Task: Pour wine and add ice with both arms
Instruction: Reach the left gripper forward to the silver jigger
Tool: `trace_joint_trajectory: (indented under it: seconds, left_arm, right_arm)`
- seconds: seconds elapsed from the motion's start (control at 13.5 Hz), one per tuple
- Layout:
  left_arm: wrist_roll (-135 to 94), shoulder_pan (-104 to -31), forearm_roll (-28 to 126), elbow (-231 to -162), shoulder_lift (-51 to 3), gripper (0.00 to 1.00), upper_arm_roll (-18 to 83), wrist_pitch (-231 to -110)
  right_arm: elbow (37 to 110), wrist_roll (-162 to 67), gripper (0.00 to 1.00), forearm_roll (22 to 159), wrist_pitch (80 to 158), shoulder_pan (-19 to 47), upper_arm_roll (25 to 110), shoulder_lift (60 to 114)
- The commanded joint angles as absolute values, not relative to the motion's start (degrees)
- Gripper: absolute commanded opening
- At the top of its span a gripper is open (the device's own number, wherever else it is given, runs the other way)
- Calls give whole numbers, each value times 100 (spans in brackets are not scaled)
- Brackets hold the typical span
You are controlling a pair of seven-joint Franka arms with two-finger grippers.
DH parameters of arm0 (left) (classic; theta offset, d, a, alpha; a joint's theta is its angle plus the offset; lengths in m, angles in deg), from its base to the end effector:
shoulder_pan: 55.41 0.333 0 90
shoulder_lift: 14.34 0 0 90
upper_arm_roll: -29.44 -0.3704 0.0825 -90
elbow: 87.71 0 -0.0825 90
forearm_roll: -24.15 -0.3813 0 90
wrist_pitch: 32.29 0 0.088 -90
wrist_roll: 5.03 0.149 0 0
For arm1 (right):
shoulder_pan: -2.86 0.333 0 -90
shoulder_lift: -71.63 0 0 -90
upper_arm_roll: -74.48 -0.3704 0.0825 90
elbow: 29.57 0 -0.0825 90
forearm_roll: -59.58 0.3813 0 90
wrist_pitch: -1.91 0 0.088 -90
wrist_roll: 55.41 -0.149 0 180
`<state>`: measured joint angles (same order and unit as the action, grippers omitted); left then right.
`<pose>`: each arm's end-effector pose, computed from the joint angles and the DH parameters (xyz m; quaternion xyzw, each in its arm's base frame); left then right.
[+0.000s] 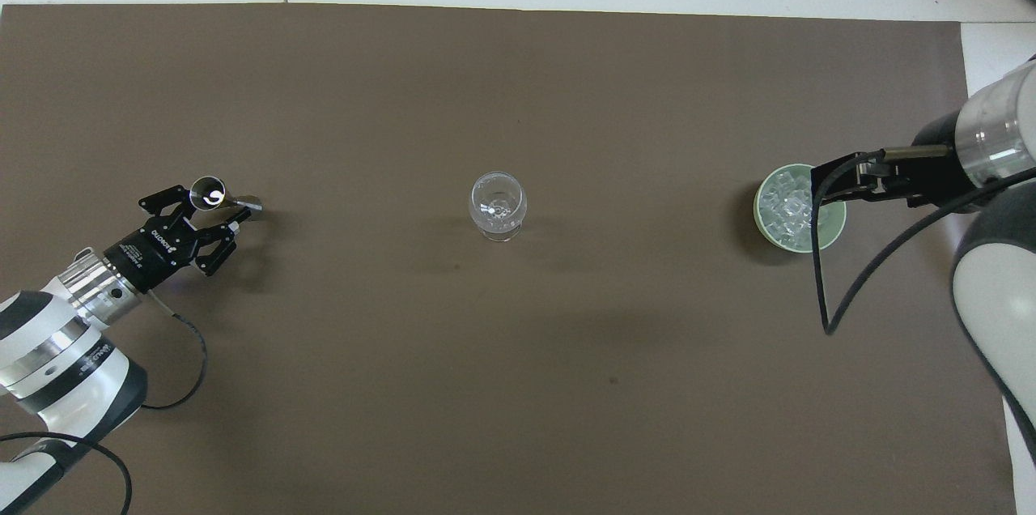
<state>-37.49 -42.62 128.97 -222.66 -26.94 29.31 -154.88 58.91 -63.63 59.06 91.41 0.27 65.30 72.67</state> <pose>0.5386 0.0460 0.2794 0.3332 0.7474 -0.2247 0.5290 0.5543 0.0618 0.6386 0.9999 -0.0143 0.0003 0.0031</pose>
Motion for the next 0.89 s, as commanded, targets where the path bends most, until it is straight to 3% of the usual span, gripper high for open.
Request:
trace_joint_trajectory:
  seconds: [0.0, 0.45, 0.74, 0.82]
  left_arm:
    - [-3694, -4293, 13041, -22315, -2682, 51, 2900, -15525]
    - [-3685, -4293, 13041, -22306, -2682, 39, 2909, -15542]
    - [-3702, -4293, 13050, -22297, -2691, 17, 2900, -15569]
    - [-3702, -4293, 13050, -22289, -2691, 7, 2900, -15578]
  right_arm:
    - [6035, -6227, 100, 6029, 9164, -39, 6516, 7128]
    - [6043, -6227, 100, 6037, 9164, -39, 6516, 7137]
    - [6043, -6227, 100, 6038, 9156, -39, 6516, 7128]
    - [6043, -6218, 100, 6038, 9164, -39, 6516, 7128]
